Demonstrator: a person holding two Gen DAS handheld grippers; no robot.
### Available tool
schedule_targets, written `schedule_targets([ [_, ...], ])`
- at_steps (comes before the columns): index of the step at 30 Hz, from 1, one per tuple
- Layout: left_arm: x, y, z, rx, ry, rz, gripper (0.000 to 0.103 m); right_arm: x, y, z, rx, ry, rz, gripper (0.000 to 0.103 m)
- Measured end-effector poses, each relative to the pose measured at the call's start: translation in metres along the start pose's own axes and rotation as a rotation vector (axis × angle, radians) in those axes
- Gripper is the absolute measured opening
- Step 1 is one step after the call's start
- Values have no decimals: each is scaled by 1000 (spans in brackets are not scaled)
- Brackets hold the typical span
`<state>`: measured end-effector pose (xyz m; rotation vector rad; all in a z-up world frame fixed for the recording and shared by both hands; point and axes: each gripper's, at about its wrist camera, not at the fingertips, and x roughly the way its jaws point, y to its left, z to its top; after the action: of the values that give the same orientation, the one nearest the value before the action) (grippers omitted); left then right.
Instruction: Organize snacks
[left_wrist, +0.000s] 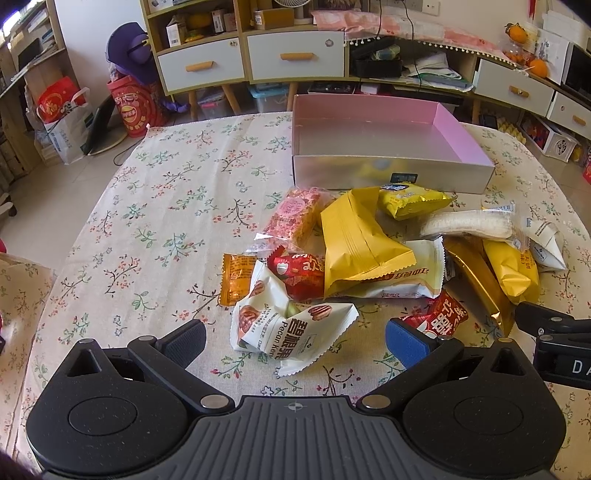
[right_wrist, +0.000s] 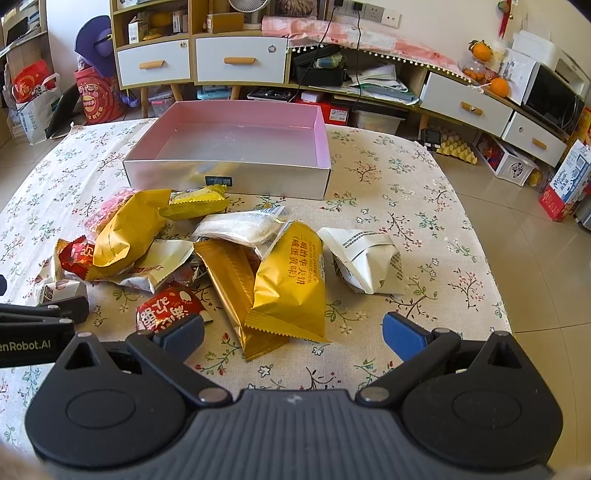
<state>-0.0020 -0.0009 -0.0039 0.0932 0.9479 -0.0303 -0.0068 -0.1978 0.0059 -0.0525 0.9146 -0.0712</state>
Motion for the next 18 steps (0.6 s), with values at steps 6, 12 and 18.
schedule_targets([
  [6, 0, 0, 0, 0, 0, 0, 103, 0, 0, 0, 0, 0, 0, 103],
  [12, -1, 1, 1, -3, 0, 2, 103, -2, -4, 1, 1, -6, -4, 103],
  [18, 0, 7, 7, 2, 2, -30, 103, -6, -8, 9, -25, -31, 3, 103],
])
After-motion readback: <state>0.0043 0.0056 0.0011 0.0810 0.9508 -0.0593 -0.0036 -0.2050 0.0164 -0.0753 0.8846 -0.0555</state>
